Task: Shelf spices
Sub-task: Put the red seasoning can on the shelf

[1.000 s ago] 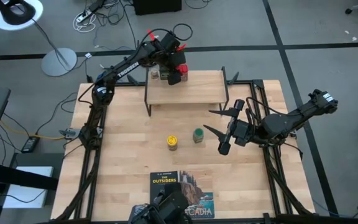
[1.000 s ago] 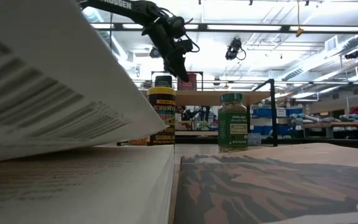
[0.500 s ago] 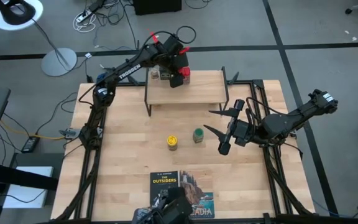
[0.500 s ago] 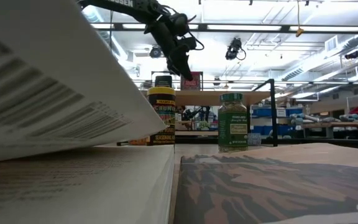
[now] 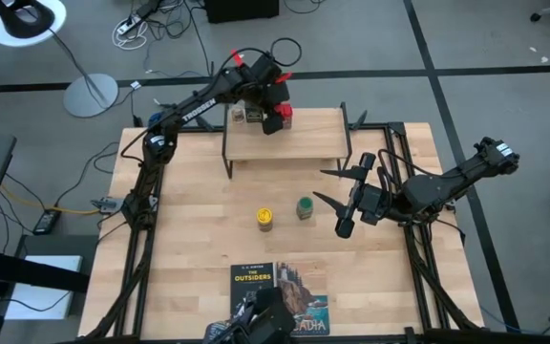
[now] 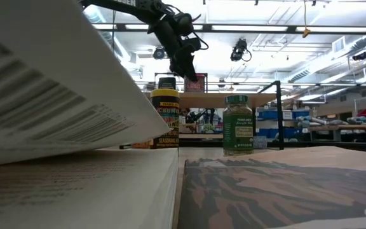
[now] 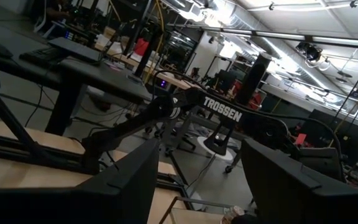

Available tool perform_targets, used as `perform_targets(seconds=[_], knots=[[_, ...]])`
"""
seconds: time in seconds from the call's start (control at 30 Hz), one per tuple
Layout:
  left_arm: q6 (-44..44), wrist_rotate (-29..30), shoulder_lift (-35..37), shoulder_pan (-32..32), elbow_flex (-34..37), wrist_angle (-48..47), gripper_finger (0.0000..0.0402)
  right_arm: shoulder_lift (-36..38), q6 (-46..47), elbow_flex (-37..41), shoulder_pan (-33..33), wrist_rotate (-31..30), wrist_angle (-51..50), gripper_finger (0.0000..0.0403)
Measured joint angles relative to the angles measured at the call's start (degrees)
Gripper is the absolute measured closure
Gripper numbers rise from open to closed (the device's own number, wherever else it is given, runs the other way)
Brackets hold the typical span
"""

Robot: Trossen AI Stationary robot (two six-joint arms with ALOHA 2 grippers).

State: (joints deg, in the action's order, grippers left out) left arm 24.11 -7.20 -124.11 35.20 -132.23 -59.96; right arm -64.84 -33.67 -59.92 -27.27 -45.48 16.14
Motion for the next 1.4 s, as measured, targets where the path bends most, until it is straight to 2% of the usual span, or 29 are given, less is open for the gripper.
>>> perform_targets(seconds=[0.23,0.5,0.63,0.83,1.07,1.17,1.4], knots=[[-0.4,-1.5,1.0,-0.2,-2.5,1.1,0.0124,0.0,-0.1,0.0,0.0,0.0,0.0,0.0178],[-1.9,-3.6,2.1,-1.3,-2.7,0.7,0.0143,0.0,-0.3,0.0,0.0,-0.1,-0.5,0.0182],[-1.9,-2.2,2.1,-2.3,-2.4,-0.5,0.0174,0.0,-0.4,0.0,0.0,-0.1,-0.5,0.0182],[-1.9,-1.5,1.9,-3.0,-2.0,-2.0,0.0247,0.0,-0.4,0.0,0.0,-0.1,-0.5,0.0184],[-1.9,3.1,2.0,-2.9,-0.1,-2.9,0.0326,0.0,-0.4,0.0,0.0,-0.1,-0.4,0.0184],[-1.9,4.3,2.1,-2.9,0.2,-2.7,0.034,0.0,-0.4,0.0,0.0,-0.1,-0.3,0.0187],[-1.9,5.0,2.1,-2.9,0.3,-2.4,0.0343,0.0,-0.4,0.0,0.0,-0.1,-0.3,0.0188]])
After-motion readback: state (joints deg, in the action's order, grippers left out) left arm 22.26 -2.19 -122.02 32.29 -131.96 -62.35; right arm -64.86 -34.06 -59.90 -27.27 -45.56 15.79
